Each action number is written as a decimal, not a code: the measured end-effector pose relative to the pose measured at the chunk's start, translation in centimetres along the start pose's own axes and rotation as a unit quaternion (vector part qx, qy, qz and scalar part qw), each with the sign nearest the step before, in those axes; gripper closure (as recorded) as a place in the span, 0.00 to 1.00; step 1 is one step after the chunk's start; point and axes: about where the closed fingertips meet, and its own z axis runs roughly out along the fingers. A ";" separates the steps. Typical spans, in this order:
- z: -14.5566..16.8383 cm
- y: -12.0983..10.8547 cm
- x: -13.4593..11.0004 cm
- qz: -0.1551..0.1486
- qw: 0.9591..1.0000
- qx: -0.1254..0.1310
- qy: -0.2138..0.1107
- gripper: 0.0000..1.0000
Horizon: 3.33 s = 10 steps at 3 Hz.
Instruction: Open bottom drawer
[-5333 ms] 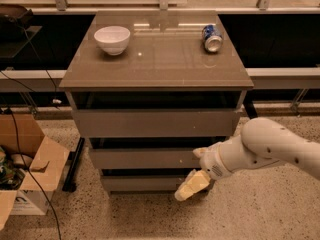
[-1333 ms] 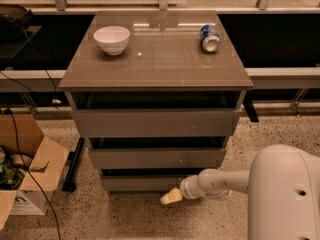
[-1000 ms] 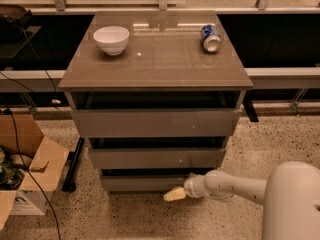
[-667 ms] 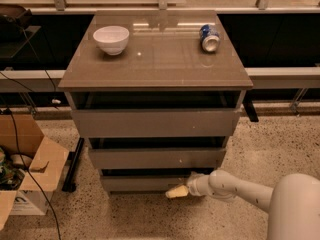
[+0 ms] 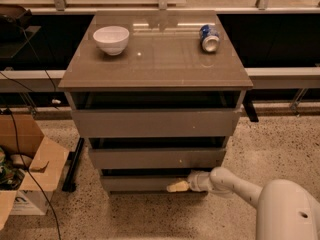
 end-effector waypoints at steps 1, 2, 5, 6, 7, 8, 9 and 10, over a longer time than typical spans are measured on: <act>1.1 -0.7 0.4 0.015 1.000 -0.007 0.008 0.00; 1.3 -0.5 0.7 0.022 1.000 -0.012 0.015 0.02; 1.0 0.3 1.0 0.021 0.999 -0.023 0.034 0.43; 1.1 0.3 1.0 0.021 0.999 -0.023 0.034 0.20; 1.1 0.3 1.0 0.021 0.999 -0.023 0.034 0.00; 1.5 1.0 0.8 -0.005 0.998 -0.031 0.063 0.00; 1.9 2.8 2.2 -0.048 0.988 -0.057 0.135 0.00; 1.2 4.5 4.8 -0.084 0.971 -0.084 0.208 0.00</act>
Offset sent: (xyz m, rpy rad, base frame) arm 0.0055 -0.0048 -0.0664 0.0310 0.1855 0.0047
